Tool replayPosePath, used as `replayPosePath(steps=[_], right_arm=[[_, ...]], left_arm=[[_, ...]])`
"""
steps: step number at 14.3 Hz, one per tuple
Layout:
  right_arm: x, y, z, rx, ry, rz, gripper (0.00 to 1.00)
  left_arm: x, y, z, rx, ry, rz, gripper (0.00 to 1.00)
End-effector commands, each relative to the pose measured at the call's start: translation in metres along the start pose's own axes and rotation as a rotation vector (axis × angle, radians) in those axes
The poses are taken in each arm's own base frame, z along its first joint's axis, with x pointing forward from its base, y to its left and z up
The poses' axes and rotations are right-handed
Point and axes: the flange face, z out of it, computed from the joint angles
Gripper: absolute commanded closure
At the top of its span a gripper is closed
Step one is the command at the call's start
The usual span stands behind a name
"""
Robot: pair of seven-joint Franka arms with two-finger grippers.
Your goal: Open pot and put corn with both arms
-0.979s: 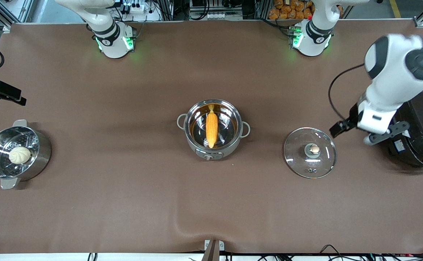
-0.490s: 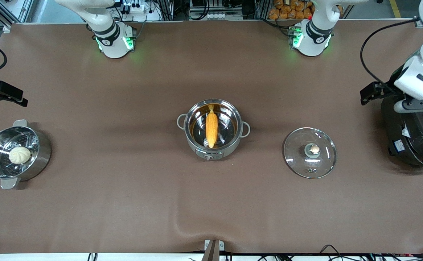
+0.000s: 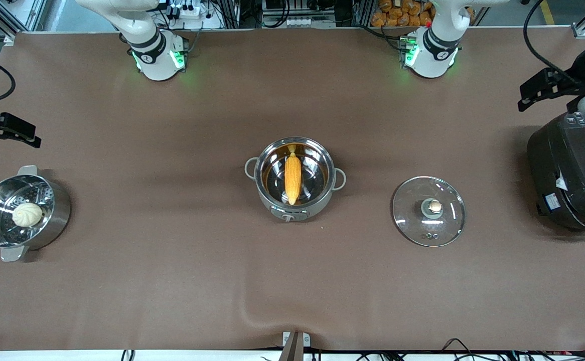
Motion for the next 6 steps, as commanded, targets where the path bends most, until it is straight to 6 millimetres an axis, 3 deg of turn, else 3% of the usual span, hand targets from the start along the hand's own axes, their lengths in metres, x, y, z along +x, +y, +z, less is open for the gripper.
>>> replayPosePath(steps=[1,6], right_arm=[[-0.0086,0.0002,-0.0026,-0.001,0.006,0.003,0.0],[-0.0092,0.0026,-0.0023,0.001,0.003,0.008,0.0]], left_arm=[[-0.0012,-0.0012,-0.0033,-0.024,-0.019,0.024,0.0],[-0.0012,-0.0002,-0.0019,-0.025,-0.022,0.027,0.0]])
